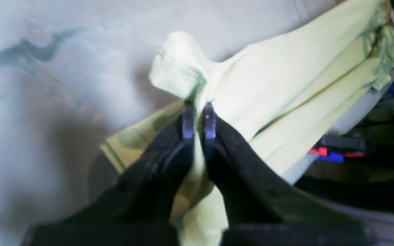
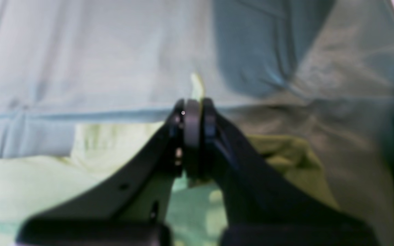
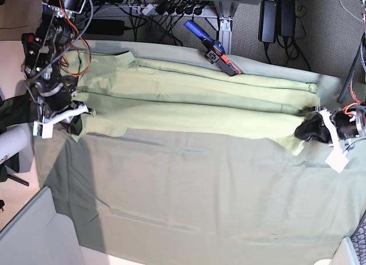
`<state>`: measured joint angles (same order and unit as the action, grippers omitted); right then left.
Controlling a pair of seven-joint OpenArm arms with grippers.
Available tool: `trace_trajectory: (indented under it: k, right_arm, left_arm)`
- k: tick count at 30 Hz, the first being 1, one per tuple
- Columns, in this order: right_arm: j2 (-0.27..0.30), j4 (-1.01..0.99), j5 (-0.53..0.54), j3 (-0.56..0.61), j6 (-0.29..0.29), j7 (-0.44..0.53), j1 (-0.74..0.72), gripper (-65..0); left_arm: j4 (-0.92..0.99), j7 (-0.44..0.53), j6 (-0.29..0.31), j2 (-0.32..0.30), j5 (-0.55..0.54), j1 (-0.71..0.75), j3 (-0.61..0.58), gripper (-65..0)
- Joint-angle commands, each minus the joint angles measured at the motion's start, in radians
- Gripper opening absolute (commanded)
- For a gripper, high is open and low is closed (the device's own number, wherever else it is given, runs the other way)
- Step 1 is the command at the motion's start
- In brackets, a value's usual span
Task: Fold the T-shirt properly
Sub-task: 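Fold the grasped side lengthwise over the shirt body with both grippers, then release and regrasp the folded shirt end with the left gripper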
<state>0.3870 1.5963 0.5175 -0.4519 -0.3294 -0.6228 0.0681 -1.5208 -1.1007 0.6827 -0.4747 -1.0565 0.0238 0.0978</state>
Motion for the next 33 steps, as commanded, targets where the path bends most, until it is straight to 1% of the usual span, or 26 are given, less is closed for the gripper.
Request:
trace_trajectory:
  k: [1, 5, 8, 13, 14, 18, 19, 20, 21, 22, 23, 24, 26, 28, 30, 33]
  right_arm:
    - [0.020, 0.031, 0.026, -0.021, -0.008, 0.009, 0.008, -65.0]
    - [0.020, 0.071, 0.070, -0.057, -0.008, -0.041, 0.057, -65.0]
    - [0.020, 0.075, 0.078, -0.061, -0.008, -0.048, 0.092, -65.0]
    - [0.019, 0.074, 0.083, -0.061, -0.008, -0.068, 0.131, -65.0]
    - [0.019, 0.074, 0.086, -0.061, -0.008, -0.068, 0.141, -65.0]
    - [0.010, 0.074, 0.097, -0.061, -0.009, -0.076, 0.161, -65.0]
    - [0.008, 0.074, 0.097, -0.061, -0.009, -0.079, 0.163, -65.0]
    - [0.005, 0.074, 0.096, -0.061, -0.009, -0.087, 0.163, -54.8]
    - [0.005, 0.074, 0.096, -0.061, -0.009, -0.086, 0.163, -42.7]
    - [0.001, 0.074, 0.092, -0.061, -0.009, -0.085, 0.163, -32.7]
    - [-0.003, 0.074, 0.087, -0.061, -0.009, -0.085, 0.163, -25.9]
    - [-0.007, 0.074, 0.082, -0.061, -0.008, -0.085, 0.163, -22.8]
    - [-0.014, 0.074, 0.068, -0.061, -0.008, -0.085, 0.163, -22.7]
    - [-0.019, 0.074, 0.062, -0.061, -0.008, -0.084, 0.163, -22.8]
    - [-0.022, 0.074, 0.064, -0.061, -0.008, -0.084, 0.163, -22.8]
    - [-0.022, 0.074, 0.067, -0.061, -0.008, -0.081, 0.163, -22.8]
  left_arm:
    - [-0.017, 0.011, 0.015, -0.019, -0.016, -0.011, 0.007, -65.0]
    - [-0.017, -0.009, 0.015, -0.025, -0.017, -0.003, 0.007, -65.0]
    - [-0.017, -0.033, 0.015, -0.024, -0.018, -0.004, 0.007, -65.0]
    - [-0.017, -0.041, 0.015, -0.025, -0.017, -0.003, 0.007, -65.0]
    - [-0.017, -0.042, 0.015, -0.025, -0.017, -0.003, 0.007, -60.6]
    - [-0.017, -0.079, 0.015, -0.024, -0.016, -0.001, 0.007, -34.9]
    - [-0.017, -0.085, 0.015, -0.025, -0.016, -0.001, 0.007, -30.7]
    - [-0.017, -0.086, 0.015, -0.025, -0.016, -0.001, 0.007, -29.0]
    - [-0.017, -0.086, 0.015, -0.025, -0.016, -0.001, 0.007, -28.9]
    - [-0.017, -0.085, 0.015, -0.025, -0.016, -0.002, 0.009, -28.9]
    - [-0.017, -0.085, 0.015, -0.025, -0.016, -0.001, 0.017, -28.9]
    - [-0.017, -0.080, 0.015, -0.024, -0.015, -0.001, 0.034, -28.9]
    - [-0.017, -0.060, 0.015, -0.024, -0.015, -0.002, 0.101, -28.9]
    - [-0.017, -0.034, 0.015, -0.024, -0.016, -0.002, 0.194, -28.9]
    - [-0.017, -0.034, 0.015, -0.028, -0.021, -0.001, 0.260, -28.9]
    - [-0.017, -0.035, 0.006, -0.027, -0.021, 0.032, 0.267, -28.9]
